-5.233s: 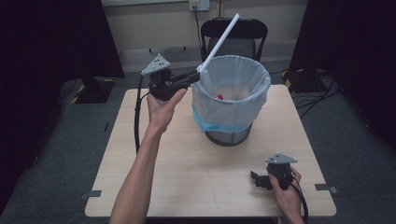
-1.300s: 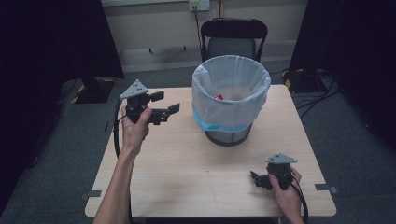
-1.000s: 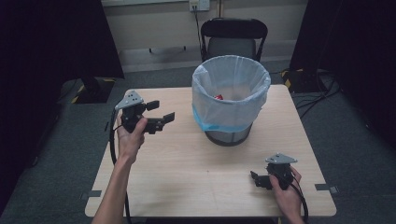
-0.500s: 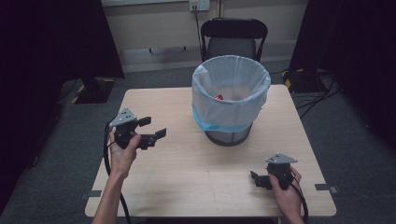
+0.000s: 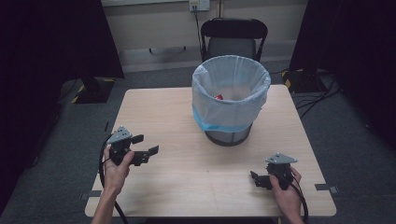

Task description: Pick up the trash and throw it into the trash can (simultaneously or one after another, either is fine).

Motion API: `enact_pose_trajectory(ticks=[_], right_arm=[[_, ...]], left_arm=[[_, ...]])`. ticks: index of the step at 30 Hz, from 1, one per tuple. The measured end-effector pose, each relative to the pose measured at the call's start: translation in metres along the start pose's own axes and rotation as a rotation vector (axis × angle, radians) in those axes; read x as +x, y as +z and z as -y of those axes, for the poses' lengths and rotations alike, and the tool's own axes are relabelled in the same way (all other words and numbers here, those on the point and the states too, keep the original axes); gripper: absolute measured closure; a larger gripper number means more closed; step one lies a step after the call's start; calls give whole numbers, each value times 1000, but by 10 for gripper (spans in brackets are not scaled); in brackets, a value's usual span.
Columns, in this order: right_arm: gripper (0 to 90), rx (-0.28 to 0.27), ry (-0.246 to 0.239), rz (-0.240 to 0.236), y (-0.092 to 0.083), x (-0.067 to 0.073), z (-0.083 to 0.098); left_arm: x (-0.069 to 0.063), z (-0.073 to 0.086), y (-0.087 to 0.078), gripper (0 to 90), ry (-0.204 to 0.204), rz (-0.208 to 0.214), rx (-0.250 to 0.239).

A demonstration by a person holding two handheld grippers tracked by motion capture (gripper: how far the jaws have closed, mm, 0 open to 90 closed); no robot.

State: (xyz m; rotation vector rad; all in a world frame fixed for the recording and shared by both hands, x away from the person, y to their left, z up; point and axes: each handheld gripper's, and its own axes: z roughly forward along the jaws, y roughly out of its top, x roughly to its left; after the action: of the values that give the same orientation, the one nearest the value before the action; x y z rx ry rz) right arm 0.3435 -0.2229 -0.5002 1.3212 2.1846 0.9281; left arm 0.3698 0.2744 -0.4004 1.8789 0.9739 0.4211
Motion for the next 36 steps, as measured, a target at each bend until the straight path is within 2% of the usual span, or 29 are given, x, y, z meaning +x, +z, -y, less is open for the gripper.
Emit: enact_pose_trajectory(ticks=[7, 12, 21, 25, 32, 33, 35, 36], right_arm=[[77, 0, 0, 0, 0, 0, 0], [77, 0, 0, 0, 0, 0, 0], [77, 0, 0, 0, 0, 0, 0], [77, 0, 0, 0, 0, 0, 0], [77, 0, 0, 0, 0, 0, 0], [78, 0, 0, 0, 0, 0, 0], [77, 0, 0, 0, 0, 0, 0], [77, 0, 0, 0, 0, 0, 0]], left_arm=[[6, 19, -3, 178, -8, -51, 33], [14, 43, -4, 178, -50, -87, 68], [20, 67, -3, 172, -70, -125, 126], [23, 82, 0, 172, -107, -138, 167], [20, 94, 7, 176, -91, -148, 210], [18, 97, 11, 178, -79, -155, 234], [17, 99, 13, 173, -77, -159, 242], [15, 100, 14, 163, -58, -173, 241]])
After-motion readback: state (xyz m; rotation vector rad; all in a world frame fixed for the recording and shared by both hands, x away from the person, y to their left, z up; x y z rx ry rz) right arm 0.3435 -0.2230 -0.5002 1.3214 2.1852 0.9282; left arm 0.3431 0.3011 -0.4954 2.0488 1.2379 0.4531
